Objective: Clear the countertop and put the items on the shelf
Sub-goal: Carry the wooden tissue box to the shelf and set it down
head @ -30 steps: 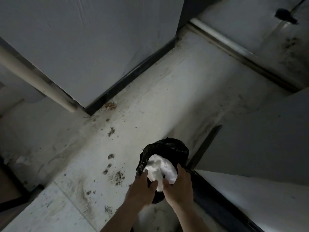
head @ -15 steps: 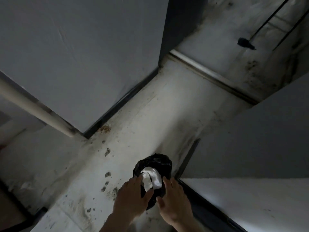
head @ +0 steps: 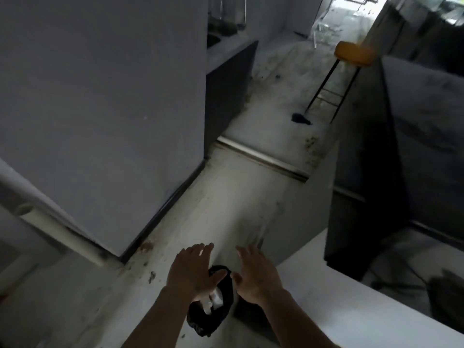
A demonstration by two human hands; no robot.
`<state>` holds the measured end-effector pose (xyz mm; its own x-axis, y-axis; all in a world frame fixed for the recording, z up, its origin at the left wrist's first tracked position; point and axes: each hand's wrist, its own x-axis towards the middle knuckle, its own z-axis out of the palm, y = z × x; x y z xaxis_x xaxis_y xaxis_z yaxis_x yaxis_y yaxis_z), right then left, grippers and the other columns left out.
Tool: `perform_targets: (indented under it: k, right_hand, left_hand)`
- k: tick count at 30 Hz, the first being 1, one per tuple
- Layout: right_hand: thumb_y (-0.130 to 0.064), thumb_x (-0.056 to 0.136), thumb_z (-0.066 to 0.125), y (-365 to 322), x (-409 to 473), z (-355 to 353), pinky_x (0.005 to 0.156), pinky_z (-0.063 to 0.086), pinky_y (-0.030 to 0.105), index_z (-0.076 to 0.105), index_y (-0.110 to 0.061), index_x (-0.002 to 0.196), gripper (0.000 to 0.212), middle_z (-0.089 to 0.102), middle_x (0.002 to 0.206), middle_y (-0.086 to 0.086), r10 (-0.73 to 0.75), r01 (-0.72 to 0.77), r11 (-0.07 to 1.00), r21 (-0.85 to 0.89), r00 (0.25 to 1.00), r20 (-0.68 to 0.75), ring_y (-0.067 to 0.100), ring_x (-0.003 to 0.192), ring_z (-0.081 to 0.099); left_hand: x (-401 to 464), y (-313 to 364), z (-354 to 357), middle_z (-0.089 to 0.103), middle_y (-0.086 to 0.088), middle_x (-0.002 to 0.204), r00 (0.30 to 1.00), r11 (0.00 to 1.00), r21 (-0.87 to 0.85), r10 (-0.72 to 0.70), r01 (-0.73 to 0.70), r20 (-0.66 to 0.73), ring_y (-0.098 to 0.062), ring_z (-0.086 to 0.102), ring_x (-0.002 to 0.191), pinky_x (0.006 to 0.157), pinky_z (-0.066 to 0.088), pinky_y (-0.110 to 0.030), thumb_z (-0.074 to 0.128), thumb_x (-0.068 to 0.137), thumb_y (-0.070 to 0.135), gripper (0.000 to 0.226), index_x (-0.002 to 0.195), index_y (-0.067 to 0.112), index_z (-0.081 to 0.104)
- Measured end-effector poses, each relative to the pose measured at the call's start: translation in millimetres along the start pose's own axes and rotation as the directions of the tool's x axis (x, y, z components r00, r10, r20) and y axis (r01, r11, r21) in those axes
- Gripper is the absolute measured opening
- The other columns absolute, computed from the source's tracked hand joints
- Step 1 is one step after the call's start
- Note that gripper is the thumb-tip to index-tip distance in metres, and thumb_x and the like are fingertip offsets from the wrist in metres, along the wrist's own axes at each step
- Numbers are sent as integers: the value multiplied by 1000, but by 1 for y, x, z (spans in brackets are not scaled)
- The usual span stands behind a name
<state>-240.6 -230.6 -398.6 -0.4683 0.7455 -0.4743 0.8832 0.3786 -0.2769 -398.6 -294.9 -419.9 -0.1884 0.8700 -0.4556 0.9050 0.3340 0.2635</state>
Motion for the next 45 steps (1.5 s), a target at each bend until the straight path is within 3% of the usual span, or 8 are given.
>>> perform_targets:
  k: [7, 17, 23, 28, 36, 41, 45]
  right_hand:
    - [-41, 98, 54, -34, -44, -68, 121, 29, 47, 20, -22, 157, 71, 20, 165, 6, -39, 39, 999, -7, 997, -71, 29, 150, 23]
    - [-43, 95, 60, -89, -93, -163, 112, 39, 44, 32, -23, 154, 68, 39, 155, 5, -132, 144, 989, 33, 962, -239, 27, 139, 42]
    - [-40, 94, 63, -99, -127, -248, 107, 43, 43, 40, -21, 149, 62, 48, 147, 7, -159, 186, 982, 22, 889, -430, 29, 134, 48]
    - [-41, 94, 62, -68, -167, -312, 107, 42, 43, 40, -22, 149, 62, 47, 147, 7, -131, 148, 989, -19, 805, -578, 29, 133, 47]
    - [-41, 90, 64, 59, -241, -386, 104, 46, 45, 50, -23, 139, 55, 49, 142, 9, 113, -101, 993, 60, 687, -718, 33, 129, 50]
    - [-42, 90, 64, 156, -288, -413, 104, 45, 46, 50, -23, 138, 54, 49, 138, 8, 251, -223, 964, 143, 597, -762, 32, 130, 49]
    - [-46, 85, 68, 228, -312, -422, 106, 45, 44, 46, -23, 141, 64, 49, 138, 9, 353, -308, 929, 202, 588, -728, 32, 130, 48]
  left_hand:
    - [-47, 1, -80, 30, 0, 161, 998, 999, 24, -22, 24, -63, -22, 33, 145, 118, 28, -38, 38, 91, 71, 82, 158, 29, 16]
    - [-91, -6, -176, 41, -2, 155, 988, 995, -90, -48, 36, -144, -24, 44, 137, 110, 39, -40, 43, 85, 78, 86, 155, 32, 24]
    - [-100, 20, -261, 40, -9, 156, 942, 985, -167, -17, -42, -335, -29, 44, 138, 111, 38, -42, 49, 87, 71, 84, 155, 28, 25]
    - [-100, 94, -319, 50, -13, 148, 862, 963, -145, 129, -226, -491, -33, 50, 133, 106, 42, -42, 56, 86, 66, 83, 153, 21, 34]
    - [-83, 267, -346, 51, -3, 147, 718, 834, -95, 403, -543, -568, -27, 50, 132, 105, 44, -42, 56, 82, 71, 78, 146, 28, 42]
    - [-69, 381, -326, 42, 0, 155, 697, 753, -102, 538, -650, -474, -23, 44, 138, 109, 41, -41, 56, 72, 81, 93, 149, 32, 37]
    - [-67, 470, -306, 30, 4, 162, 665, 656, -157, 669, -738, -333, -20, 33, 146, 116, 34, -43, 75, 59, 76, 112, 153, 36, 29]
